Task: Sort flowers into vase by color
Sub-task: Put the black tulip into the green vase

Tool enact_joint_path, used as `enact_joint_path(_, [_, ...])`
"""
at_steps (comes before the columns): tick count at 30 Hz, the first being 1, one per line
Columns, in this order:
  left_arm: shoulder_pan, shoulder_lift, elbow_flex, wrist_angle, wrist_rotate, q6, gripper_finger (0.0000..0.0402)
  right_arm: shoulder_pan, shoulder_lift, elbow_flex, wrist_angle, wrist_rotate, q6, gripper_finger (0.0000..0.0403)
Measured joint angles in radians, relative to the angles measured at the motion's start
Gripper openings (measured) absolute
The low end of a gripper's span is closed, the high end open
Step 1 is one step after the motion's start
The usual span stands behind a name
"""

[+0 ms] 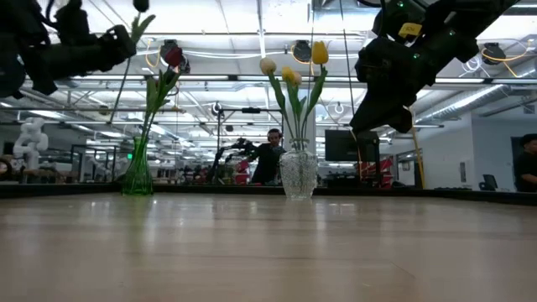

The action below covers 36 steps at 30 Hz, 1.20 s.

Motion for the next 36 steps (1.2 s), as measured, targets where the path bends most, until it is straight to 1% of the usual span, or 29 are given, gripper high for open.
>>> enact_joint_path(3, [0.009, 0.061, 0.0, 0.029, 0.01, -0.006, 0.0, 0.0, 0.0, 0.0, 0.0, 0.0, 0.003, 0.0079])
enact_joint_path(7, [0.02, 0.135, 0.001, 0.148, 0.013, -0.006, 0.0, 0.0, 0.0, 0.0, 0.0, 0.0, 0.01, 0.0079])
enact_joint_path(9, [0.028, 0.166, 0.011, 0.173, 0.013, -0.006, 0.0, 0.0, 0.0, 0.0, 0.0, -0.001, 0.01, 0.0079])
enact_joint_path(14, [0.04, 0.236, 0.06, 0.168, 0.064, -0.009, 0.0, 0.0, 0.0, 0.0, 0.0, -0.001, 0.01, 0.0079])
enact_joint_path(18, [0.042, 0.288, 0.083, 0.17, 0.069, -0.012, 0.0, 0.0, 0.0, 0.0, 0.0, -0.001, 0.01, 0.0079])
enact_joint_path(22, [0.043, 0.333, 0.099, 0.172, 0.095, -0.023, 0.0, 0.0, 0.0, 0.0, 0.0, -0.001, 0.011, 0.0079])
enact_joint_path(28, [0.057, 0.384, 0.116, 0.229, 0.103, -0.024, 0.0, 0.0, 0.0, 0.0, 0.0, -0.001, 0.04, 0.0079])
enact_joint_path(36, [0.071, 0.443, 0.117, 0.254, 0.111, -0.031, 0.0, 0.0, 0.0, 0.0, 0.0, -0.001, 0.06, 0.0079])
